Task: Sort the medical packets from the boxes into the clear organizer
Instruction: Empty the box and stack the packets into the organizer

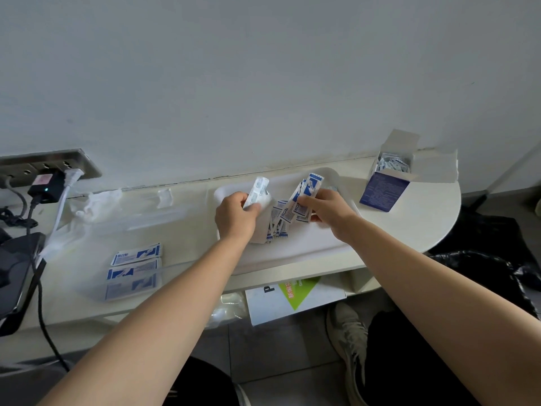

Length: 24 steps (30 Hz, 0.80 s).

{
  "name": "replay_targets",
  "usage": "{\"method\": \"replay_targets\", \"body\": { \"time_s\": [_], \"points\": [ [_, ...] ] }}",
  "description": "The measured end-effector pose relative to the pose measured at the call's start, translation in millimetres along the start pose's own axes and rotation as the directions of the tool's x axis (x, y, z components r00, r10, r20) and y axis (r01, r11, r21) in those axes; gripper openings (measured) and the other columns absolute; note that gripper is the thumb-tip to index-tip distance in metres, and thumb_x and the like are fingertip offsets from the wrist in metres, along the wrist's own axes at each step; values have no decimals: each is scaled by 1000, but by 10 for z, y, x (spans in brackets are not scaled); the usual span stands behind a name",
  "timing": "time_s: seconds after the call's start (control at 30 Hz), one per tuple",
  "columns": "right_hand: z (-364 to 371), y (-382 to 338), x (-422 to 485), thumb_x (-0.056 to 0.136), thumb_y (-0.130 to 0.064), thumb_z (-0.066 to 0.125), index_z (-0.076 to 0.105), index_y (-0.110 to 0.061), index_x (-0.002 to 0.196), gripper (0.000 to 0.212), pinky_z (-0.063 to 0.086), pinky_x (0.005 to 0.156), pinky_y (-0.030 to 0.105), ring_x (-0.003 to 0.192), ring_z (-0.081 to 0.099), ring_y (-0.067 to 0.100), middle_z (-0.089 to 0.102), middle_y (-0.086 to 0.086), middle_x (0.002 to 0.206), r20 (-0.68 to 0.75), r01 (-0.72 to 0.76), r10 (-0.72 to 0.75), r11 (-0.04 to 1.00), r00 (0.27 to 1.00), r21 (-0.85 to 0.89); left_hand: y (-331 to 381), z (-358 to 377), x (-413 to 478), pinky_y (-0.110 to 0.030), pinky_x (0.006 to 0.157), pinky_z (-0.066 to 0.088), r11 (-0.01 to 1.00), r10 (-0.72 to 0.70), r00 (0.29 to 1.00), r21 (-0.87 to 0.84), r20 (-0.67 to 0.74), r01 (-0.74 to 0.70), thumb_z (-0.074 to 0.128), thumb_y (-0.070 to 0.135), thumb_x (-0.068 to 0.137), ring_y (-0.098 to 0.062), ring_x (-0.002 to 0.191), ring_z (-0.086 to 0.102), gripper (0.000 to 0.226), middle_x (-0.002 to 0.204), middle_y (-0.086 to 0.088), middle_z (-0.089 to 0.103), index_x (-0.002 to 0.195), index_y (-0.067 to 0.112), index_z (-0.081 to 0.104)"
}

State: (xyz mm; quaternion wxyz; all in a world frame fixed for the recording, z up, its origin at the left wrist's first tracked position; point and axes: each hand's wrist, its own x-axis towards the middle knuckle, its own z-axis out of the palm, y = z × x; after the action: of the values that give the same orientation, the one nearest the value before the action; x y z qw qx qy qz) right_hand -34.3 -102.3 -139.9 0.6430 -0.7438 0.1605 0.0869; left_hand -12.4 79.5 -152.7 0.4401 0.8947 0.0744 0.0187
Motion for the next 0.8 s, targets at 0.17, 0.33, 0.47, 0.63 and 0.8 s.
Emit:
{"method": "replay_targets", "body": {
  "time_s": [0.17, 0.33, 0.47, 0.63, 0.8],
  "points": [
    [-170, 13, -55, 92, -15, 61, 63, -14, 92, 3, 52, 71, 25, 77, 63, 15, 68, 4, 86, 31, -5, 2, 995, 1000, 103, 192, 211, -46, -30, 61, 41, 975, -27, 990, -214, 140, 57, 71, 24, 80, -24, 65, 57, 13, 75, -10, 69, 78, 11, 70],
    [-394, 105, -51, 90, -12, 64, 66, -11, 96, 6, 56, 82, 34, 84, 67, 21, 70, 9, 93, -41, 33, -30, 996, 999, 87, 432, 537, -195, -28, 56, 40, 932, -29, 950, -334, 312, 138, 67, 29, 88, -17, 59, 52, 13, 72, -9, 70, 86, 18, 74],
    [-653, 124, -29, 88, -7, 64, 66, -4, 98, 11, 54, 67, 24, 80, 67, 20, 70, 12, 93, -187, 75, -67, 996, 980, 38, 526, 767, -209, -37, 81, 56, 863, -116, 912, -415, 393, 289, 71, 32, 84, -24, 82, 67, 32, 85, -4, 73, 107, 10, 71],
    [-819, 183, -3, 88, -6, 62, 66, -5, 102, 14, 55, 71, 26, 83, 67, 20, 70, 10, 97, -179, 90, -87, 996, 980, 13, 663, 944, -234, -41, 85, 56, 834, -135, 884, -430, 447, 345, 62, 19, 92, -27, 88, 67, 27, 93, -10, 70, 116, 6, 65],
    [-801, 266, 31, 89, -9, 63, 67, -8, 101, 13, 57, 84, 39, 92, 69, 26, 71, 12, 100, -182, 76, -76, 997, 980, -5, 652, 990, -229, -33, 73, 57, 837, -159, 870, -403, 467, 370, 64, 21, 91, -18, 76, 67, 28, 83, -2, 70, 116, 8, 66]
  ]
}}
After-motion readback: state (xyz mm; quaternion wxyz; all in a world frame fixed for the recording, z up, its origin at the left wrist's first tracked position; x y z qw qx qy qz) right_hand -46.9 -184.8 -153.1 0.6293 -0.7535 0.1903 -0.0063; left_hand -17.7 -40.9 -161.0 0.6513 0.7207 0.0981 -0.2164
